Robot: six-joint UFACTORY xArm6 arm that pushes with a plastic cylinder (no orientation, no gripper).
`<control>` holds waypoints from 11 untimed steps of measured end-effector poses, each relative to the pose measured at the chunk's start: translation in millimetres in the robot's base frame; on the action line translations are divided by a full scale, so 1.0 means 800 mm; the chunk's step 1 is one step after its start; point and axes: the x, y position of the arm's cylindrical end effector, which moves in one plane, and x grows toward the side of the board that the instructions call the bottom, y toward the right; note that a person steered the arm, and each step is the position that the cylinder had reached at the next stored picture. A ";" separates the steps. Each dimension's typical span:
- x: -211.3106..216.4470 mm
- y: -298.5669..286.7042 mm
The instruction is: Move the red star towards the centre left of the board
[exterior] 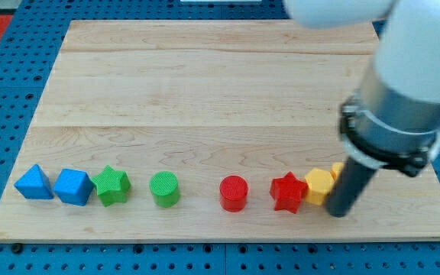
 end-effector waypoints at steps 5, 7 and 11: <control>-0.064 -0.153; -0.136 -0.277; -0.189 -0.173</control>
